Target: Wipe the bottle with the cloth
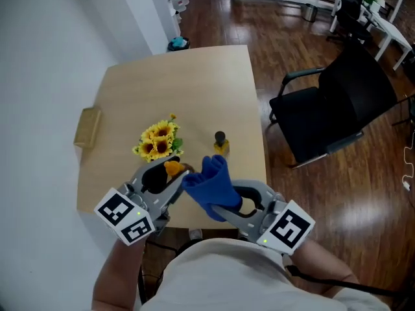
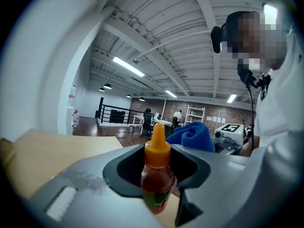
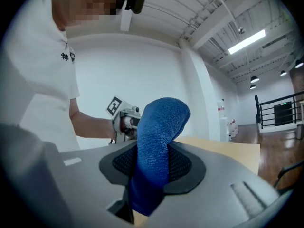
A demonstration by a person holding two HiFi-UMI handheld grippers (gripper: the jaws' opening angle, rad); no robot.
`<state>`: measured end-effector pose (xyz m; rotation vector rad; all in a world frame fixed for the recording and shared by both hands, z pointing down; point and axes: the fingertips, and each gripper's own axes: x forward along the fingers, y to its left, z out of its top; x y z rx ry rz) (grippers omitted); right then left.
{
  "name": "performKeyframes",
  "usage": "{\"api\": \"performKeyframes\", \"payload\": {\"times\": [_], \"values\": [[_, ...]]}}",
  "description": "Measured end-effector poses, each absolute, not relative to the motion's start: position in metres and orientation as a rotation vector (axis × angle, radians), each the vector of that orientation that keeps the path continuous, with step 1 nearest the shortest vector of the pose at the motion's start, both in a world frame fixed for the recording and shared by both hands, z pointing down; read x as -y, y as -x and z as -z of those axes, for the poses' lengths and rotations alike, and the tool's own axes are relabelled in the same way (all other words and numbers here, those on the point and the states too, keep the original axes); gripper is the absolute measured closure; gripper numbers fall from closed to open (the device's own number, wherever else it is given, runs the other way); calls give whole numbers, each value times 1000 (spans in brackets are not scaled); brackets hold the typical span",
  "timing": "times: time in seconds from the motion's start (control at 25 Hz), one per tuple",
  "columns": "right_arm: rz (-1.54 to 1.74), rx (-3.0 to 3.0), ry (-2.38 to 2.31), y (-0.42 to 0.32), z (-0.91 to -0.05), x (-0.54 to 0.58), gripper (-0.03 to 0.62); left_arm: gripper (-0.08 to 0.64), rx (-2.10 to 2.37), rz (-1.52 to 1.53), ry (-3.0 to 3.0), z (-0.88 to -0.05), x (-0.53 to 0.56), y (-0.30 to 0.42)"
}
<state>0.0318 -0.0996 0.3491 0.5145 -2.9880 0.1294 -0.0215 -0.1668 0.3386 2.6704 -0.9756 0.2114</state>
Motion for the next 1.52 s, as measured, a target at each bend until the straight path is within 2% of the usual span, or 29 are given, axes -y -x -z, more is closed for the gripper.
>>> {"api": "performKeyframes", "payload": {"times": [0.52, 0.72, 0.84, 1.12, 1.28, 1.52], "values": [[-353, 2729, -544, -36, -479, 100, 448, 399, 909, -103, -2724, -299, 158, 19], [-320, 2705, -640, -59, -466, 121, 448, 399, 871, -119, -2767, -292, 149, 27], [-243, 2734, -717, -64, -425, 139, 448, 399, 824, -162, -2794, -294, 142, 27], [-30, 2912, -623, -11, -321, 138, 448, 399, 686, -207, -2831, -303, 114, 15], [-121, 2897, -616, 1, -342, 133, 447, 399, 663, -177, -2849, -295, 105, 21], [-399, 2762, -557, 7, -429, 119, 448, 399, 665, -74, -2845, -278, 100, 39]]}}
